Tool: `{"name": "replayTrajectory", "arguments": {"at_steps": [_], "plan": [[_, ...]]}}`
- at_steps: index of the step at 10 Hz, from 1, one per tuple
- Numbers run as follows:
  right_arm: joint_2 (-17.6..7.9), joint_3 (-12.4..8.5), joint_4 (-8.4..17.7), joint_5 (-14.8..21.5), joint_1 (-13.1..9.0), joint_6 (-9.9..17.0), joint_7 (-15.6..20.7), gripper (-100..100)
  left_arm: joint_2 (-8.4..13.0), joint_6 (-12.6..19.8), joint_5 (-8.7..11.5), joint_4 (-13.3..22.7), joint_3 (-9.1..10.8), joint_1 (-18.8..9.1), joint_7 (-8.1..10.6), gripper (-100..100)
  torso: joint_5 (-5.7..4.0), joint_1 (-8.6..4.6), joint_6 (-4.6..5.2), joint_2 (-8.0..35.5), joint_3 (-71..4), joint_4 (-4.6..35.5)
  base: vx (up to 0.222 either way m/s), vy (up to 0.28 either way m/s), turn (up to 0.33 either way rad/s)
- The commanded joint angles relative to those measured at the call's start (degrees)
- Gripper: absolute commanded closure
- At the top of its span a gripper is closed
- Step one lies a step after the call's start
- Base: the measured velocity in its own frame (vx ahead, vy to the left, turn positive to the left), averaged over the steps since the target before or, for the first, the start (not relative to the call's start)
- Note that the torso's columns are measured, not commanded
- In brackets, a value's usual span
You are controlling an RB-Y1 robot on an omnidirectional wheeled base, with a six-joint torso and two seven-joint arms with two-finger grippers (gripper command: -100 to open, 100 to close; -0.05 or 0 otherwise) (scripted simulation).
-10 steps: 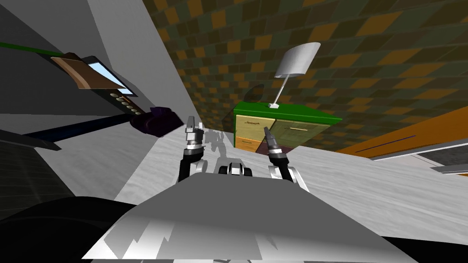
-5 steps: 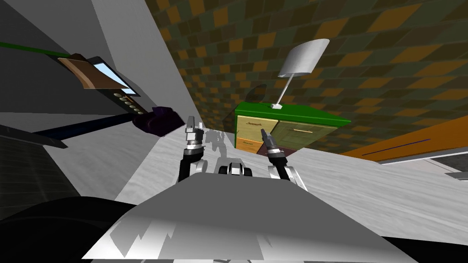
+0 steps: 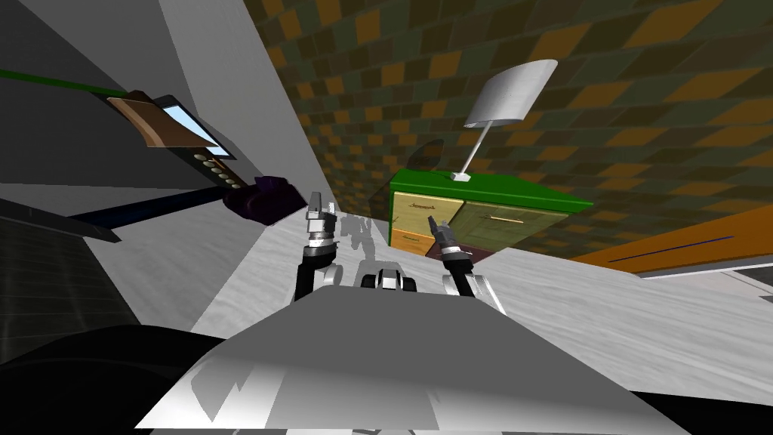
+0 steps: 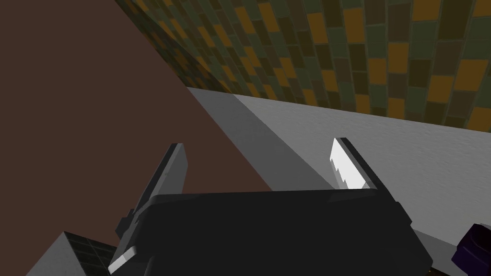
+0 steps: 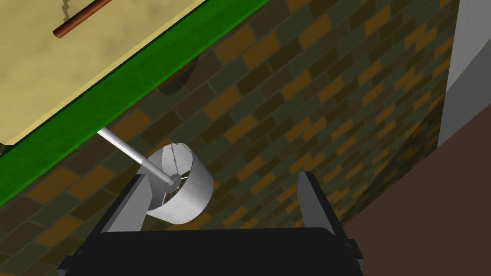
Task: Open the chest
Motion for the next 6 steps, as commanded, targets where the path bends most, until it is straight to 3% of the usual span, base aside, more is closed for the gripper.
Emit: {"name": "replayTrajectory", "arguments": {"at_steps": [1,6], "plan": [[0.0,-0.1,1.0,4.8,0.0,1.4,0.8,-100,0.0,0.0,0.0,0.0,0.0,0.0,0.0,0,0.0,0.02,-0.01,0.0,0.0,0.0,0.046,0.015,0.03],[-0.2,-0.1,2.5,13.0,-0.1,4.6,2.0,-100,0.0,0.0,0.0,0.0,0.0,0.0,0.0,0,0.0,0.02,-0.01,0.0,0.0,0.0,0.042,0.01,0.033]]}}
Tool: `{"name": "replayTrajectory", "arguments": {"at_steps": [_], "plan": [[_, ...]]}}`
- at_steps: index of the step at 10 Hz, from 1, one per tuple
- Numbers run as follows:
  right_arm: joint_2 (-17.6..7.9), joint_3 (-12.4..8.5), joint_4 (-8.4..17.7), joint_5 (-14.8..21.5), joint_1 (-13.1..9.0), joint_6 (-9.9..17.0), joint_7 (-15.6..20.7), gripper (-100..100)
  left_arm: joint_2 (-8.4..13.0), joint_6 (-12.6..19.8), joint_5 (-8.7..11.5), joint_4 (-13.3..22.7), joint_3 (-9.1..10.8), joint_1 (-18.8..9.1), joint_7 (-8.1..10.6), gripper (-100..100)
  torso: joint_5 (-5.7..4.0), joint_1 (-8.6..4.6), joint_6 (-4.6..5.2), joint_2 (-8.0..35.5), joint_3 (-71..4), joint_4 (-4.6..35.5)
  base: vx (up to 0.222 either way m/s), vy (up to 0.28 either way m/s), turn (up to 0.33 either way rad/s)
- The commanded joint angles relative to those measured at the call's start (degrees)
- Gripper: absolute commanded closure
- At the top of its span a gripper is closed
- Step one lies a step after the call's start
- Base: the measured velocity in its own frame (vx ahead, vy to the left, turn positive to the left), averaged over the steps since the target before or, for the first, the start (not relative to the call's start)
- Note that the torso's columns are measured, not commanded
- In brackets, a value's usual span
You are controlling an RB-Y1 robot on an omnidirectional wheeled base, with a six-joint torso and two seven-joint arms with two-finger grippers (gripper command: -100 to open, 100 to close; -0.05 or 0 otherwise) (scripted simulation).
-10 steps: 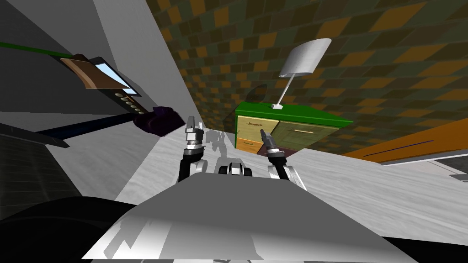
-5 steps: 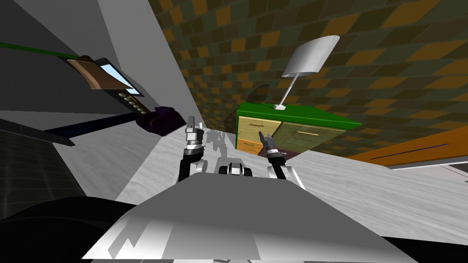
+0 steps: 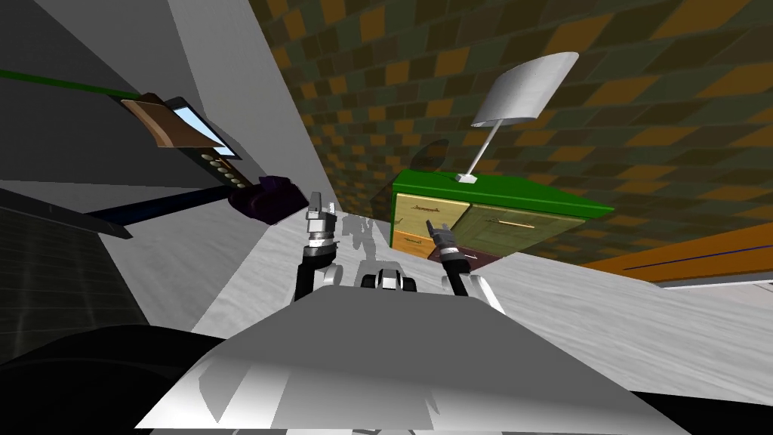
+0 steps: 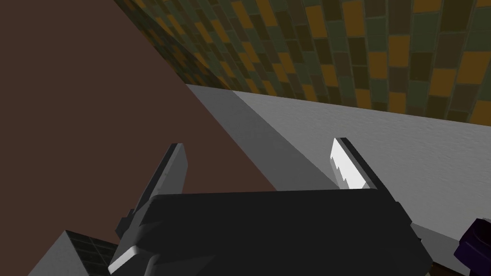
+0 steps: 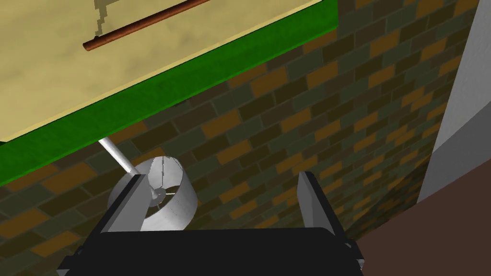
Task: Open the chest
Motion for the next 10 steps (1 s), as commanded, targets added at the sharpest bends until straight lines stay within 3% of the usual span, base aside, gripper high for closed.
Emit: {"name": "replayTrajectory", "arguments": {"at_steps": [1,2,4,7,9,10], "plan": [[-0.3,-0.3,0.4,3.7,-0.1,0.9,0.2,-100,0.0,0.0,0.0,0.0,0.0,0.0,0.0,0,0.0,-0.02,0.01,0.0,0.0,0.0,0.02,0.005,-0.004],[-0.4,-0.2,1.3,5.8,-0.2,2.6,0.8,-100,0.0,0.0,0.0,0.0,0.0,0.0,0.0,0,-0.01,-0.05,0.01,0.1,0.1,0.0,0.038,0.011,0.063],[-0.4,-0.2,1.3,8.0,-0.2,2.6,0.8,-100,0.0,0.0,0.0,0.0,0.0,0.0,0.0,0,-0.01,-0.03,0.01,0.1,0.0,0.0,0.029,0.005,0.011],[-0.4,-0.2,3.1,13.8,-0.4,6.0,2.1,-100,0.0,0.0,0.0,0.0,0.0,0.0,0.0,0,0.0,-0.02,0.01,0.0,0.0,0.0,0.044,0.012,0.049],[-0.4,-0.2,3.1,16.8,-0.4,6.0,2.1,-100,0.0,0.0,0.0,0.0,0.0,0.0,0.0,0,-0.01,-0.03,0.01,0.0,0.0,0.0,0.043,0.007,0.013],[-0.3,-0.1,4.0,18.7,-0.5,7.7,2.7,-100,0.0,0.0,0.0,0.0,0.0,0.0,0.0,0,-0.01,-0.05,0.01,0.1,0.1,0.0,0.039,0.009,0.064]]}}
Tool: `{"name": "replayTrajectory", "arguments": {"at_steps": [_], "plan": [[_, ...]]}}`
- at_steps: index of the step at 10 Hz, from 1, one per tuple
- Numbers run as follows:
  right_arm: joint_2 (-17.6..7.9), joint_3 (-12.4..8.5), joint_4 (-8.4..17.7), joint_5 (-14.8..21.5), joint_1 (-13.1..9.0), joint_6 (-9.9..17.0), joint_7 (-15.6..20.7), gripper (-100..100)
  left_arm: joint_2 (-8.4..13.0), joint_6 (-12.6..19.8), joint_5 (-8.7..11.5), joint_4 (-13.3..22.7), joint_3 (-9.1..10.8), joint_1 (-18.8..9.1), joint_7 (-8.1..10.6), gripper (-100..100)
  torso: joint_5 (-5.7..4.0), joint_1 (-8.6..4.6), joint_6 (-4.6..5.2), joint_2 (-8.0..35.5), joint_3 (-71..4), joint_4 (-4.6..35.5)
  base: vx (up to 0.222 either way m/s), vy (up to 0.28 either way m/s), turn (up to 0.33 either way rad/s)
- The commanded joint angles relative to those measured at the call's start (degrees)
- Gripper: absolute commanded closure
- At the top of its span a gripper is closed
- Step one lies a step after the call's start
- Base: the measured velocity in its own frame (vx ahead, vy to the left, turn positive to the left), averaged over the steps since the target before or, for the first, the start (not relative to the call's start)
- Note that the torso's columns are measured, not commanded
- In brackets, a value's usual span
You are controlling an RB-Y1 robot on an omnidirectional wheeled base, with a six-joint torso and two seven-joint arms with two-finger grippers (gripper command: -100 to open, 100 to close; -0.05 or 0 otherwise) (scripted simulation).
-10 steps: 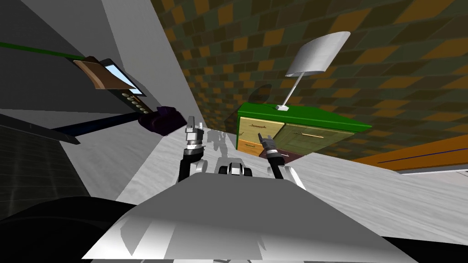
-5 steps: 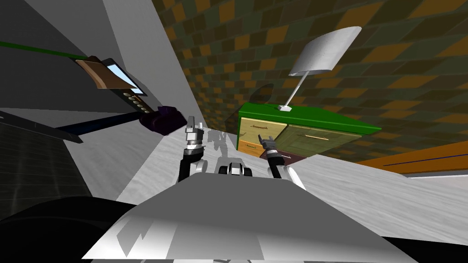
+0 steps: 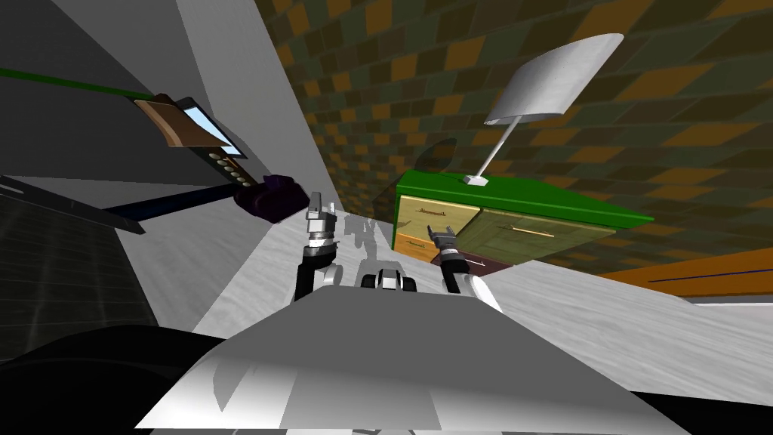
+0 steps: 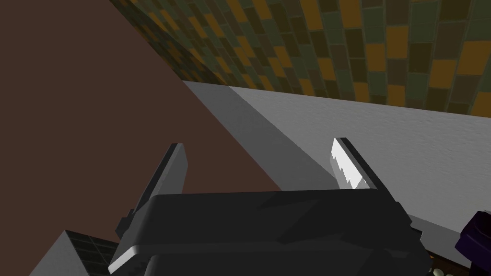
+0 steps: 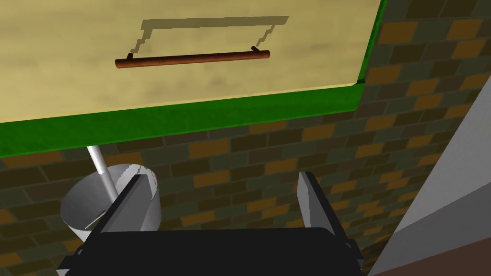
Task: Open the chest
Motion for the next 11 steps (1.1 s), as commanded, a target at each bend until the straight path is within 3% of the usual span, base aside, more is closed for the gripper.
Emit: {"name": "replayTrajectory", "arguments": {"at_steps": [1,2,3,5,8,11], "plan": [[0.1,0.0,1.1,4.4,-0.1,1.7,0.7,-100,0.0,0.0,0.0,0.0,0.0,0.0,0.0,0,0.0,0.02,-0.02,0.0,0.0,0.0,0.039,0.009,0.034],[0.1,0.0,1.1,5.3,-0.1,1.7,0.7,-100,0.0,0.0,0.0,0.0,0.0,0.0,0.0,0,0.01,0.03,0.0,0.0,0.0,0.0,0.019,0.005,-0.012],[0.2,0.0,2.1,7.4,-0.3,3.4,1.3,-100,0.0,0.0,0.0,0.0,0.0,0.0,0.0,0,0.0,0.01,0.0,0.0,0.0,0.0,0.041,0.005,0.051],[0.2,0.0,2.1,9.8,-0.3,3.4,1.3,-100,0.0,0.0,0.0,0.0,0.0,0.0,0.0,0,0.0,0.01,-0.01,-0.1,-0.1,0.0,0.034,0.002,0.018],[0.4,0.1,4.2,16.2,-0.5,6.8,2.5,-100,0.0,0.0,0.0,0.0,0.0,0.0,0.0,0,0.01,0.04,0.0,-0.1,0.0,0.0,0.045,0.012,0.046],[0.4,0.1,4.2,18.5,-0.5,6.8,2.5,-100,0.0,0.0,0.0,0.0,0.0,0.0,0.0,0,0.0,0.0,0.0,0.0,0.0,0.0,0.028,0.005,0.01]]}}
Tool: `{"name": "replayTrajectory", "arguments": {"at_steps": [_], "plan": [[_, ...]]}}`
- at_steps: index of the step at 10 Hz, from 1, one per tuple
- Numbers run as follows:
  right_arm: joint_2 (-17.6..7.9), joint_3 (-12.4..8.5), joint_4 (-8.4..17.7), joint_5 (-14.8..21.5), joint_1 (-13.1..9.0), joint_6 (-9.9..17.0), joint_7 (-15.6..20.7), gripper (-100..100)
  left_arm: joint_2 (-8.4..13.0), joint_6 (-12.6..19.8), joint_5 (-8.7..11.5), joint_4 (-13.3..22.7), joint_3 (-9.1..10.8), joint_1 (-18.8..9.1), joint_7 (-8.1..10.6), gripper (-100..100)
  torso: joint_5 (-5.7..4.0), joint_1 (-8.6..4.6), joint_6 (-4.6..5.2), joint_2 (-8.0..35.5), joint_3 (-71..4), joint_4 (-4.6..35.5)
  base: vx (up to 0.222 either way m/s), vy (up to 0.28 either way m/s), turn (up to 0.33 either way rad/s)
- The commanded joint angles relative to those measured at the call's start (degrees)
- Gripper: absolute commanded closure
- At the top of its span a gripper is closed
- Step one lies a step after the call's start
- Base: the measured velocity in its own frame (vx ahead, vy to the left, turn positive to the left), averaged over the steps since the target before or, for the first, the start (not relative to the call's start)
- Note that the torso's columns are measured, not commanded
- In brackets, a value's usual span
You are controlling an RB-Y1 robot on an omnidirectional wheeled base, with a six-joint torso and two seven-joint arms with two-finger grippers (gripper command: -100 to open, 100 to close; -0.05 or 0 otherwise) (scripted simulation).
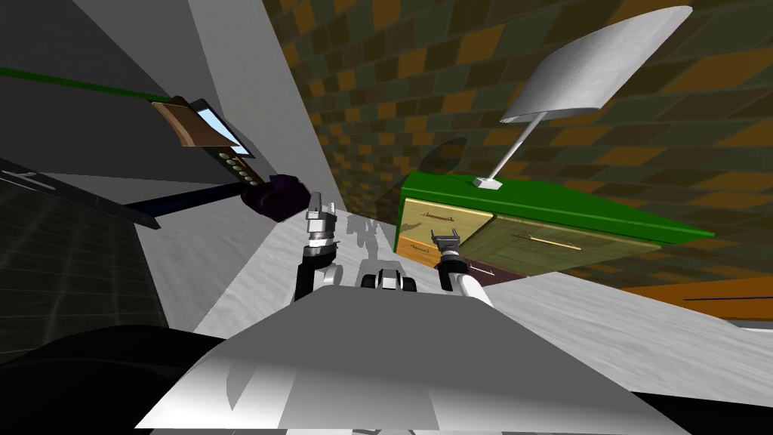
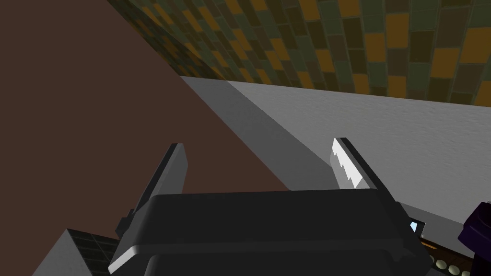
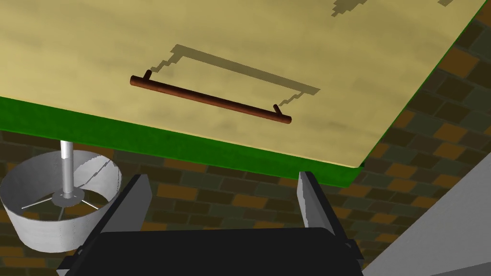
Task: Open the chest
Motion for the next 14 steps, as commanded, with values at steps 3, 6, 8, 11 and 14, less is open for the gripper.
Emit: {"name": "replayTrajectory", "arguments": {"at_steps": [3,6,8,11,14], "plan": [[0.9,-0.3,2.4,8.8,-0.2,2.7,0.8,-100,0.0,0.0,0.0,0.0,0.0,0.0,0.0,0,0.01,0.04,0.0,-0.1,-0.1,0.0,0.042,0.008,0.046],[1.0,-0.2,3.6,12.4,-0.4,4.3,1.3,-100,0.0,0.0,0.0,0.0,0.0,0.0,0.0,0,0.0,-0.01,0.0,0.0,0.0,0.0,0.036,0.005,0.028],[1.0,-0.2,3.6,14.7,-0.4,4.3,1.3,-100,0.0,0.0,0.0,0.0,0.0,0.0,0.0,0,0.01,0.03,0.0,-0.1,0.0,0.0,0.029,0.007,0.012],[1.4,-0.2,6.0,20.4,-0.8,7.4,2.4,-100,0.0,0.0,0.0,0.0,0.0,0.0,0.0,0,0.0,0.01,-0.01,-0.1,-0.1,0.0,0.044,0.002,0.044],[1.7,-0.2,7.2,25.7,-0.9,8.9,2.9,-100,0.0,0.0,0.0,0.0,0.0,0.0,0.0,0,0.01,0.03,-0.01,-0.1,0.0,0.0,0.044,0.009,0.03]]}}
